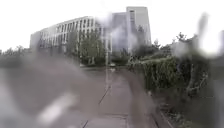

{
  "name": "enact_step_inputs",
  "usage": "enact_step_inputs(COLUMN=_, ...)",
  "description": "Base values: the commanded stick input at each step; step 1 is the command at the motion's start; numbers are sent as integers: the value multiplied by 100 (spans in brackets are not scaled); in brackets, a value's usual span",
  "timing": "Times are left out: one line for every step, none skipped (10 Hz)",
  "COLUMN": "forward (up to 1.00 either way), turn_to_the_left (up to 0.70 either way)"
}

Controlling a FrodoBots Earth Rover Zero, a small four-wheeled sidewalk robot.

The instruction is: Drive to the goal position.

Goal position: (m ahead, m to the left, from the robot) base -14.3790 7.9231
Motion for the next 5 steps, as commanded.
enact_step_inputs(forward=0, turn_to_the_left=70)
enact_step_inputs(forward=0, turn_to_the_left=70)
enact_step_inputs(forward=0, turn_to_the_left=70)
enact_step_inputs(forward=0, turn_to_the_left=70)
enact_step_inputs(forward=0, turn_to_the_left=70)
